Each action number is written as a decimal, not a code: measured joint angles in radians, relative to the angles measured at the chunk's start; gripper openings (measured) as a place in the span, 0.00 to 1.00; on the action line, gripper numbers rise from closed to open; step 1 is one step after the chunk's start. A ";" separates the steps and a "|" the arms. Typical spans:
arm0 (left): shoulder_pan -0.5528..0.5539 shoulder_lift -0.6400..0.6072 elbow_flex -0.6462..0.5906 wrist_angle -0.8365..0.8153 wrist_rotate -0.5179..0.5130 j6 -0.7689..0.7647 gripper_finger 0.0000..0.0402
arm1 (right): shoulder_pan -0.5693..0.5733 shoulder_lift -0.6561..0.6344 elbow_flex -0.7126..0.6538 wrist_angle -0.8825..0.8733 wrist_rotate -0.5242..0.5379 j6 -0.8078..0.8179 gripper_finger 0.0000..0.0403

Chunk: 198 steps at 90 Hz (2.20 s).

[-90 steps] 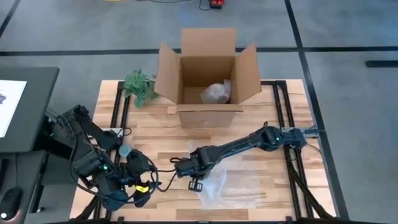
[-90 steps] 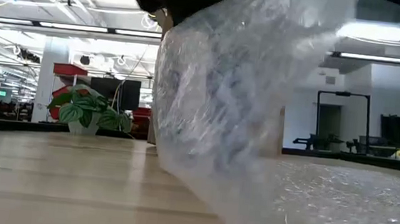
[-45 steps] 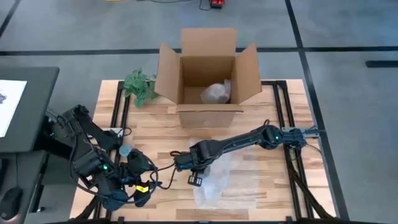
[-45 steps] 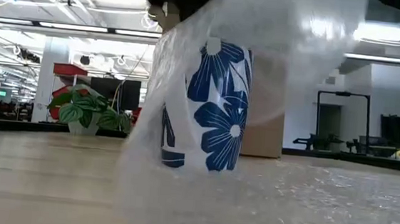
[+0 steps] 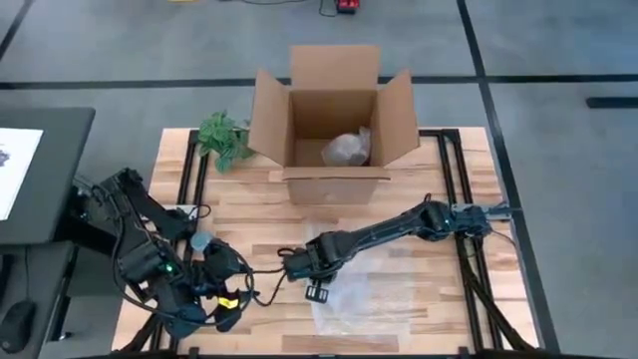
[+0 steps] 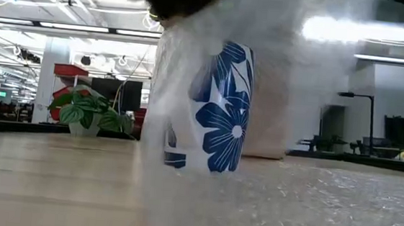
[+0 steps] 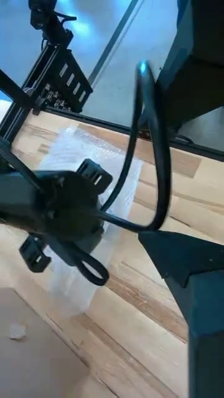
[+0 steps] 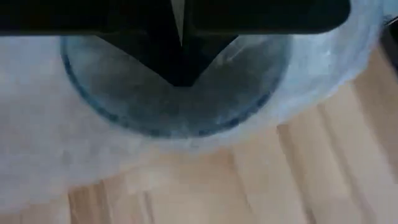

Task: Wrap mug
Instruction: Wrap the blue mug with bubble wrap

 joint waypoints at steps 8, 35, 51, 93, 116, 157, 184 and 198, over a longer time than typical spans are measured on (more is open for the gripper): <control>0.000 0.000 0.000 0.000 -0.005 0.000 0.63 | -0.008 -0.006 -0.045 0.036 -0.001 -0.003 0.00; 0.000 0.000 0.000 0.004 -0.006 -0.009 0.63 | -0.021 -0.034 0.018 -0.005 -0.058 0.001 0.00; 0.000 0.000 0.000 0.004 -0.007 -0.011 0.63 | -0.025 -0.055 0.139 -0.097 -0.072 0.001 0.00; 0.000 0.000 0.000 -0.002 0.001 -0.008 0.63 | 0.016 0.040 0.114 -0.096 0.000 -0.015 0.05; 0.000 0.000 0.000 -0.001 -0.004 -0.007 0.63 | 0.008 0.121 0.120 -0.074 -0.003 -0.065 0.03; 0.000 0.000 0.000 0.004 -0.010 -0.014 0.63 | -0.016 -0.028 0.113 -0.055 0.012 -0.077 0.03; 0.000 0.000 0.000 0.002 -0.008 -0.013 0.63 | 0.012 -0.070 0.114 -0.063 0.009 -0.067 0.03; 0.000 0.000 0.000 0.001 -0.024 -0.011 0.63 | 0.012 0.022 0.073 -0.067 0.007 -0.075 0.02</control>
